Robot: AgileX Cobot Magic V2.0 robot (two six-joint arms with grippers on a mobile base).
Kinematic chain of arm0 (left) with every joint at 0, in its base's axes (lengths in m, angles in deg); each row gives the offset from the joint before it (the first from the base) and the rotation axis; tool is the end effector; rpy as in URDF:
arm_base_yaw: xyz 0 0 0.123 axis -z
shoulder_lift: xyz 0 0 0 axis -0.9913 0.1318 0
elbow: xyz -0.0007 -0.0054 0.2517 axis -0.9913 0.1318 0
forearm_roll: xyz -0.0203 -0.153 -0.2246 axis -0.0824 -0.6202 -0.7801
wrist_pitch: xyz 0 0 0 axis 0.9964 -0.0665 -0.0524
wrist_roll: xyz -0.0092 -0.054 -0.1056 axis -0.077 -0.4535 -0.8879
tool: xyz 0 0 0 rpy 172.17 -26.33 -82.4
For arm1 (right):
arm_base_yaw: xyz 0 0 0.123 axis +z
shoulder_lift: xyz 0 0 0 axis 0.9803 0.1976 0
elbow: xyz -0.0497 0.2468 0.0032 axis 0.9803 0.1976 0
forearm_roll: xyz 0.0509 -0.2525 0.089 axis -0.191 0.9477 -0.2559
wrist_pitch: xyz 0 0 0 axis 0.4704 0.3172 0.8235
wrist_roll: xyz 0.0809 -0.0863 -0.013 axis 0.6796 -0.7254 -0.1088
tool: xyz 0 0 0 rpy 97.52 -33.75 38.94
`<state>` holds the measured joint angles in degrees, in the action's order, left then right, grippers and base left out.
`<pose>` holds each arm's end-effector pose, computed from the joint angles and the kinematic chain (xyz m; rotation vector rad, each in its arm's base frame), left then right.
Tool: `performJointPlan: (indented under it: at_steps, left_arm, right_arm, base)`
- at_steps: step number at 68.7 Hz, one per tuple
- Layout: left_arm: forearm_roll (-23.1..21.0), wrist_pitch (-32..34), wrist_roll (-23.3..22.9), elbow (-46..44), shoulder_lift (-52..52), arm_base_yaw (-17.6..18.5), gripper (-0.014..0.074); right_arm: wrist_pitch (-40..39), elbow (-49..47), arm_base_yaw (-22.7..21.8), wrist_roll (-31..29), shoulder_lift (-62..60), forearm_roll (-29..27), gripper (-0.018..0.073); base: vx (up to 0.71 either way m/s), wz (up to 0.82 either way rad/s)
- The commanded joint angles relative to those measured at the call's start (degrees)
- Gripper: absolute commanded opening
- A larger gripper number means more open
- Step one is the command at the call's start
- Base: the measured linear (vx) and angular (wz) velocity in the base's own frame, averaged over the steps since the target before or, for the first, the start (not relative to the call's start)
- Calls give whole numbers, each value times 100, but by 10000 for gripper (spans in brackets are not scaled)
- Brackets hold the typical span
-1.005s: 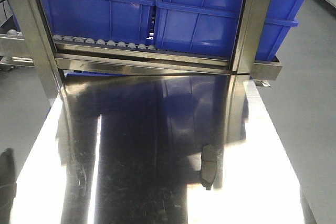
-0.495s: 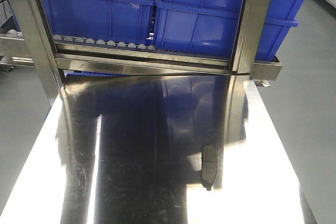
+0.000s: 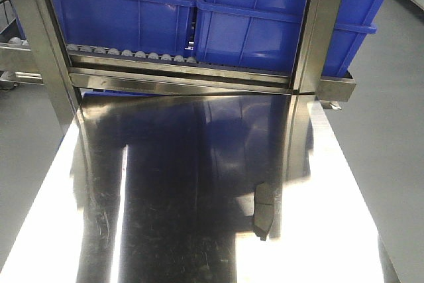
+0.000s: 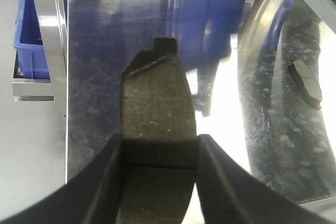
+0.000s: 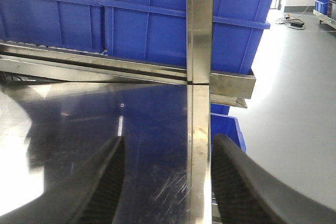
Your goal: Move and align brake pads A on conveyor
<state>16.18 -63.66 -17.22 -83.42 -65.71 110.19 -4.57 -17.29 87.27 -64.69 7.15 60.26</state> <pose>0.1117 -0.0378 0.2741 0.0679 2.1255 -0.3216 0.1053 0.0139 0.2732 -0.0896 1.7151 0.1204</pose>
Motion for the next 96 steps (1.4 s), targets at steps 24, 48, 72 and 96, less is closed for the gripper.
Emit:
performJointPlan:
  at_steps: [24,48,72,96]
  left_arm:
    - [95,490,-28,-136,69,13,-6]
    - [95,490,-28,-136,69,13,-6]
    - [95,490,-28,-136,69,13,-6]
    - [95,490,-28,-136,69,13,-6]
  right_arm:
    - [-762,-147,-1,-6,151,-144,360]
    - [11,-973,-1,-17,2915,-711,358]
    - [1038,-2350,-1,-30,6093,-786,358]
    - [1721,-3285,115,156,7987,-765,358]
  base:
    - [0,0]
    - [0,0]
    - [0,0]
    - [0,0]
